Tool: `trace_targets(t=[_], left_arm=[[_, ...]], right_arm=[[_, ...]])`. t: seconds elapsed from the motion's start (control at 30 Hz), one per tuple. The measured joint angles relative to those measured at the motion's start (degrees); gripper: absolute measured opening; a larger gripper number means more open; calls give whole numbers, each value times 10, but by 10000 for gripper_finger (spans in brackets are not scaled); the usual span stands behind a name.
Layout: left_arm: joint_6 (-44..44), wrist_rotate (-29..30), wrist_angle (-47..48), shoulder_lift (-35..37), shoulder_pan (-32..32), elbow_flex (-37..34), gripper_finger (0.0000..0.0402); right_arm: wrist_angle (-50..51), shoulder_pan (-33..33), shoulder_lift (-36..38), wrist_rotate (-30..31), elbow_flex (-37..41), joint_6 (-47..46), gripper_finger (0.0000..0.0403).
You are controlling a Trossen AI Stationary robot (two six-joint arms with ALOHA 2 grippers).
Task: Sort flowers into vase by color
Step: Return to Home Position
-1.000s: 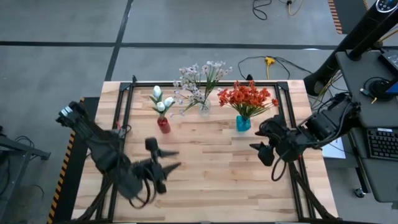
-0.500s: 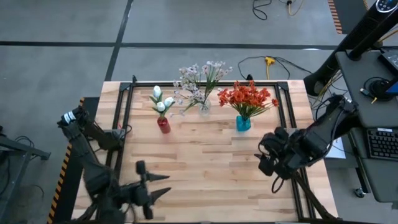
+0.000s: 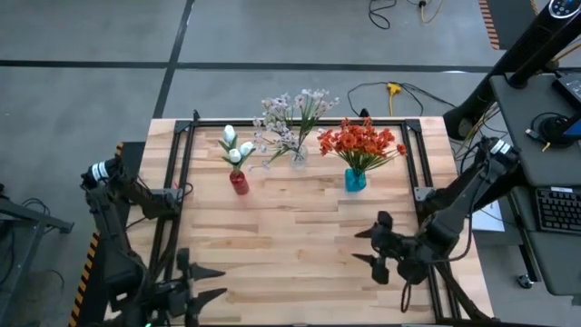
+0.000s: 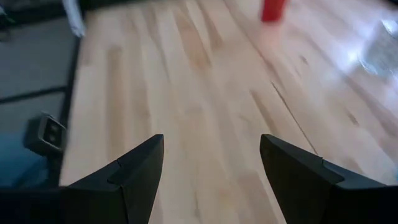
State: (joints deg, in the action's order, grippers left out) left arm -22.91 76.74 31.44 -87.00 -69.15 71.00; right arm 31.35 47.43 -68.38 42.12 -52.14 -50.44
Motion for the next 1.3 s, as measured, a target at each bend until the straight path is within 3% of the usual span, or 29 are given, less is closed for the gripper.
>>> trace_targets(t=[0.1,0.17,0.3,0.37,0.5,0.63,0.93,1.07,1.3], left_arm=[[4,-54,-32,8,33,-24,166],[55,-127,-95,10,67,-39,162],[278,-380,-304,11,145,-84,150],[355,-479,-356,26,184,-109,140],[384,-527,-360,107,278,-161,123],[409,-629,-347,227,356,-231,109],[355,-642,-376,535,358,-413,87],[355,-629,-374,596,356,-457,81],[361,-627,-386,642,356,-527,79]], right_arm=[[-126,-19,0,3,27,102,258],[-202,-36,0,-7,36,176,258],[-307,-68,1,-55,38,312,258],[-339,-86,5,-82,38,374,258],[-357,-130,26,-120,38,459,258],[-362,-170,61,-168,40,533,258],[-401,-181,221,-208,142,579,258],[-453,-181,286,-216,218,571,258],[-509,-181,374,-216,317,566,258]])
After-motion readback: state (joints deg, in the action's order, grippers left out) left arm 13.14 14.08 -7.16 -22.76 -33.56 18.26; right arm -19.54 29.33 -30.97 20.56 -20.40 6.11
